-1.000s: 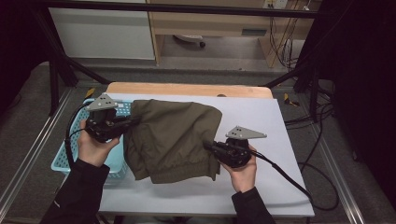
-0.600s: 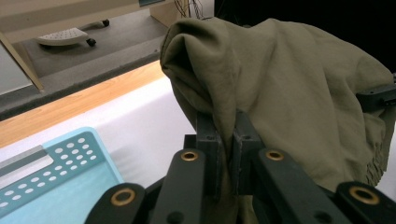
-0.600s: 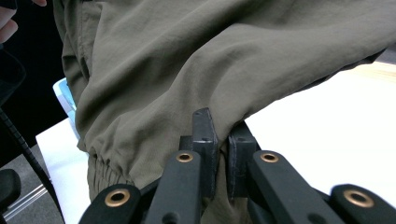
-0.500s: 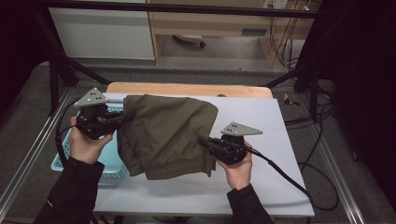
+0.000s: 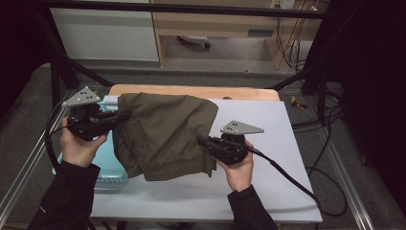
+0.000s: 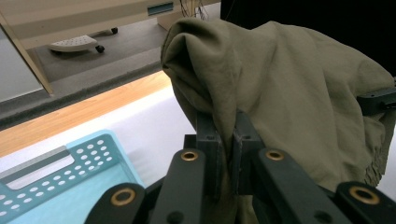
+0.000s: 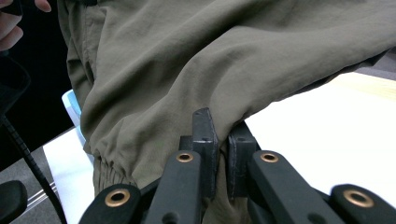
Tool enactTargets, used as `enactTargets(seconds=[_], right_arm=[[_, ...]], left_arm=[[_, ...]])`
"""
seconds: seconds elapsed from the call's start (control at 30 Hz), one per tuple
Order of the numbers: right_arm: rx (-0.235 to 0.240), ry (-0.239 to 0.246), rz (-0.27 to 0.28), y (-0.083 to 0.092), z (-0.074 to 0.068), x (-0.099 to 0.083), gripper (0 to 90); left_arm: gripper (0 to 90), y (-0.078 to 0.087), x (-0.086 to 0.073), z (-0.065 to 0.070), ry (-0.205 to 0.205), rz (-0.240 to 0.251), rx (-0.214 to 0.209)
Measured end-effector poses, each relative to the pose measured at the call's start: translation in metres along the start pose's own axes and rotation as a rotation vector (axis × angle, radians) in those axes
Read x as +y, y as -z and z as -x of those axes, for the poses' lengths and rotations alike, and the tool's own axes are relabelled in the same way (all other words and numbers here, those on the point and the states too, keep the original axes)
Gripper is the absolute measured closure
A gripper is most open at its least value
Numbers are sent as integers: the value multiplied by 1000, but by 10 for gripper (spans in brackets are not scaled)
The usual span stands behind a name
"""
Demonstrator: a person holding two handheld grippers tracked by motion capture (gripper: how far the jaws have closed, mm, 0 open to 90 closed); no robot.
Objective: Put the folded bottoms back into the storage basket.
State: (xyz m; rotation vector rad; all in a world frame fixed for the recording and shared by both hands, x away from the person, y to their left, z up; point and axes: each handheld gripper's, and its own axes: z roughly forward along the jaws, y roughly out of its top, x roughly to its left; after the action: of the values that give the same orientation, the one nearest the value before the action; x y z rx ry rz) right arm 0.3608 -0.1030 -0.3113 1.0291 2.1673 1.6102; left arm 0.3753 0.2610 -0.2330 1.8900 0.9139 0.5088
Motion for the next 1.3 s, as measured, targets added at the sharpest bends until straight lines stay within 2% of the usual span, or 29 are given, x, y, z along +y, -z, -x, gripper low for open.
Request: enactTargets(seconds=[0.23,0.43,0.5,0.77,0.97,1.3], right_arm=[[10,-2,6,-7,-4,5,853],[14,5,15,-13,-10,10,853],[15,7,16,-15,-11,11,853],[24,6,21,-26,-17,13,853],[32,5,29,-34,-23,17,853],[47,9,34,-47,-33,22,853]], left_arm=[[840,8,7,-3,-23,-4,24],[840,14,9,-9,-20,3,41],[840,15,9,-11,-9,7,38],[841,20,7,-21,-11,9,55],[841,26,5,-28,8,23,51],[841,38,2,-42,25,26,76]])
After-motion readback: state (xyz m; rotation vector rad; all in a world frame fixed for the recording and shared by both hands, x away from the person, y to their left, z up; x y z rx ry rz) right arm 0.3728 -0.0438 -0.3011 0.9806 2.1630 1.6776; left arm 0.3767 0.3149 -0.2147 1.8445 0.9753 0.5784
